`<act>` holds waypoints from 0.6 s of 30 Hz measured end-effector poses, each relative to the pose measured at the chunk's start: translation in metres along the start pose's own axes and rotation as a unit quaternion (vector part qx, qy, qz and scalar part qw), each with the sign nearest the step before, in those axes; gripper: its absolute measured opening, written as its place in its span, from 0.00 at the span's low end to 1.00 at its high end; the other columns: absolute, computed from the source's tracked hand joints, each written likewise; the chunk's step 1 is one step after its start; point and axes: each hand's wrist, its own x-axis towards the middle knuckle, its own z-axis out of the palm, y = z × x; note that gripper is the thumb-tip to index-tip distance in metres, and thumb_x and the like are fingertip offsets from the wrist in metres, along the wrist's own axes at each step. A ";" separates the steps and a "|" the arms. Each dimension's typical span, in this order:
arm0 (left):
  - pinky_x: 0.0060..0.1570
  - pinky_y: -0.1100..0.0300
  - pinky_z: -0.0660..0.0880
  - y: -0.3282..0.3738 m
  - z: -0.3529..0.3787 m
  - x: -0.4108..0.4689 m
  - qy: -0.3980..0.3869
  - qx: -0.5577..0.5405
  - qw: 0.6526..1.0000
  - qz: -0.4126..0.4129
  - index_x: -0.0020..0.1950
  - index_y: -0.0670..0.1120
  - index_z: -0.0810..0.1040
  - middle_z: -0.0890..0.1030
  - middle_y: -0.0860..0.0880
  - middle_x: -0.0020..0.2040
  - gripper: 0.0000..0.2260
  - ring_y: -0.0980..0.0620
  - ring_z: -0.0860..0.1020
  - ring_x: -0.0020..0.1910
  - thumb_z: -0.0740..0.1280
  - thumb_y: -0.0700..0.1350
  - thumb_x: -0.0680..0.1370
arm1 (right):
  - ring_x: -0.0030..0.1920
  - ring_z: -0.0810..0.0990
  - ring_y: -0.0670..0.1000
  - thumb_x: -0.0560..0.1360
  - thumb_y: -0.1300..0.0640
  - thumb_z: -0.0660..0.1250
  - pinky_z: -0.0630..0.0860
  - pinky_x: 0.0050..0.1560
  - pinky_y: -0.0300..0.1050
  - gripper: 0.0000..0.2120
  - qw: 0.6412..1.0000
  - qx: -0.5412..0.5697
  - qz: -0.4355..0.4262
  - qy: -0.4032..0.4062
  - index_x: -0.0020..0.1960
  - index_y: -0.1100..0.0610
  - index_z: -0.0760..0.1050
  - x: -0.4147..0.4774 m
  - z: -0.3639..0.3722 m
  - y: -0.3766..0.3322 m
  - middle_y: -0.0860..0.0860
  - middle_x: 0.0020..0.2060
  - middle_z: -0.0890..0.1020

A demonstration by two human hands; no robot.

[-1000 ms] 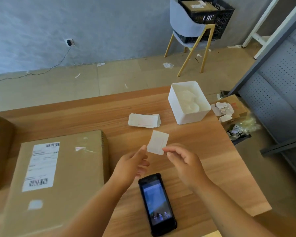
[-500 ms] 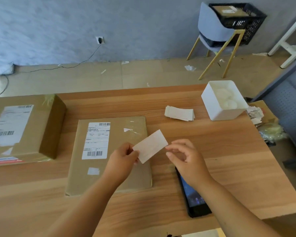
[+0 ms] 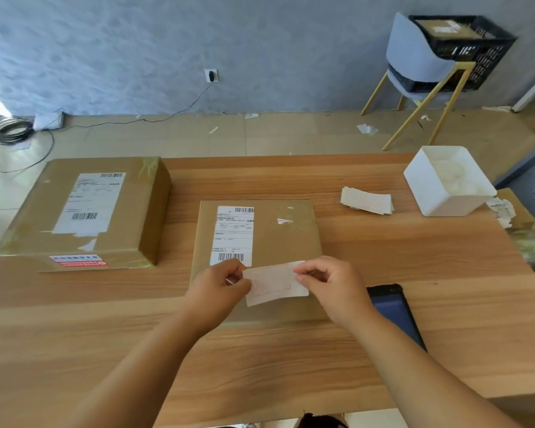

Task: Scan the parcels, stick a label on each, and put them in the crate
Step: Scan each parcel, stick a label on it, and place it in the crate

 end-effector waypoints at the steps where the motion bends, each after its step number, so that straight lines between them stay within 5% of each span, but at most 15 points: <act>1: 0.33 0.61 0.68 -0.005 -0.005 -0.001 0.013 -0.002 1.000 -0.004 0.32 0.54 0.74 0.81 0.52 0.35 0.10 0.55 0.78 0.35 0.67 0.45 0.73 | 0.37 0.80 0.44 0.71 0.62 0.73 0.75 0.40 0.32 0.14 1.000 0.013 0.008 0.000 0.37 0.42 0.81 0.000 0.005 -0.002 0.45 0.38 0.84; 5: 0.33 0.61 0.70 -0.026 -0.022 -0.005 0.030 -0.045 0.997 -0.047 0.30 0.52 0.77 0.80 0.54 0.29 0.11 0.60 0.75 0.29 0.69 0.46 0.73 | 0.30 0.77 0.45 0.71 0.62 0.73 0.76 0.35 0.41 0.14 0.997 0.051 0.047 -0.028 0.35 0.43 0.82 0.002 0.028 -0.007 0.48 0.34 0.84; 12: 0.35 0.55 0.77 -0.054 -0.036 0.002 0.055 -0.088 0.986 -0.134 0.35 0.44 0.81 0.83 0.48 0.31 0.09 0.52 0.79 0.31 0.70 0.46 0.73 | 0.26 0.72 0.41 0.73 0.62 0.70 0.74 0.33 0.37 0.13 0.998 -0.002 0.044 -0.046 0.38 0.44 0.78 0.008 0.067 -0.008 0.43 0.27 0.76; 18: 0.33 0.61 0.75 -0.060 -0.040 0.015 0.068 0.003 0.990 -0.122 0.34 0.45 0.81 0.81 0.51 0.27 0.08 0.53 0.78 0.30 0.71 0.45 0.73 | 0.32 0.74 0.38 0.73 0.62 0.70 0.70 0.39 0.27 0.10 0.996 -0.082 0.009 -0.036 0.43 0.47 0.76 0.017 0.081 -0.005 0.42 0.42 0.73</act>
